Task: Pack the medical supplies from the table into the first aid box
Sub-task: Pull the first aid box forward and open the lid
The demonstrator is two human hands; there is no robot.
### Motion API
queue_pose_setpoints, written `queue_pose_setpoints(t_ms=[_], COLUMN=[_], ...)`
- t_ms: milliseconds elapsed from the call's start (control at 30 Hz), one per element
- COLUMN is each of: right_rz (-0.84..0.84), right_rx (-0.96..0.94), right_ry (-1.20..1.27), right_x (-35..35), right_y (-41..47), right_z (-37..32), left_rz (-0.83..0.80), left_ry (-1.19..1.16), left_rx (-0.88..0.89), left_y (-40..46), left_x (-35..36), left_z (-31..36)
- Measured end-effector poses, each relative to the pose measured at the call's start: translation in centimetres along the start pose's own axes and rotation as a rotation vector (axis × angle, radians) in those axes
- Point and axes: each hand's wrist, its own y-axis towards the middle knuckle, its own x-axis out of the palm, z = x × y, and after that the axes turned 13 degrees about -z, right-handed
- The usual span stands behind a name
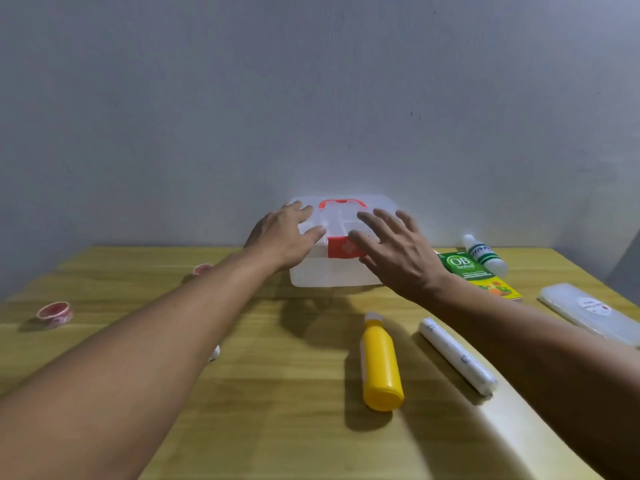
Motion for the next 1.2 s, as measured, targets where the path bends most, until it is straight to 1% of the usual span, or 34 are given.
queue_pose_setpoints(t_ms=[67,200,333,433,600,733,933,1000,1033,1067,1133,1167,1200], right_rz=[0.035,0.092,0.167,0.178,0.138,0.095,-0.008,-0.001,0.013,0.033,0.060,0.058,0.047], right_rx=[-0.038,-0.109,-0.207,-0.214,-0.134,-0.084,-0.039,0.002,0.020,0.035,0.050,0.059,0.072], right_ry=[-0.058,-0.138,-0.127,-0.112,-0.026,0.057,0.225,0.260,0.277,0.298,0.334,0.353,0.379], right_x=[0.2,0.1,-0.7,-1.3,-2.5,-4.4,-6.1,-6.7,-7.1,-7.7,-8.9,-9.5,-9.9], right_y=[0.1,0.4,0.4,0.2,-0.5,-1.6,-3.1,-3.2,-3.3,-3.2,-3.0,-2.7,-2.3], right_z=[0.2,0.4,0.8,0.9,0.3,-0.8,-1.7,-1.6,-1.7,-1.7,-1.7,-1.5,-1.3], left_rz=[0.015,-0.003,0.004,-0.012,0.008,0.051,0.153,0.094,0.032,-0.004,0.002,0.018,0.072], left_ry=[0.007,0.004,-0.014,-0.044,-0.323,-0.497,-0.986,-1.151,-1.226,-1.266,-1.253,-1.252,-1.234], left_rx=[0.001,-0.003,0.001,0.011,0.051,0.040,0.030,-0.003,-0.019,-0.015,-0.002,-0.014,-0.056], left_y=[0.1,0.3,0.3,0.3,-0.7,-2.1,-4.1,-4.6,-4.3,-4.4,-4.6,-4.7,-5.0], left_x=[0.0,-0.3,-0.1,-0.1,-0.2,0.0,1.2,1.9,2.7,3.2,4.4,4.8,4.8], left_z=[-0.2,-0.2,-0.3,-0.4,0.0,0.3,0.2,0.0,-0.7,-0.9,-1.0,-0.9,-0.8])
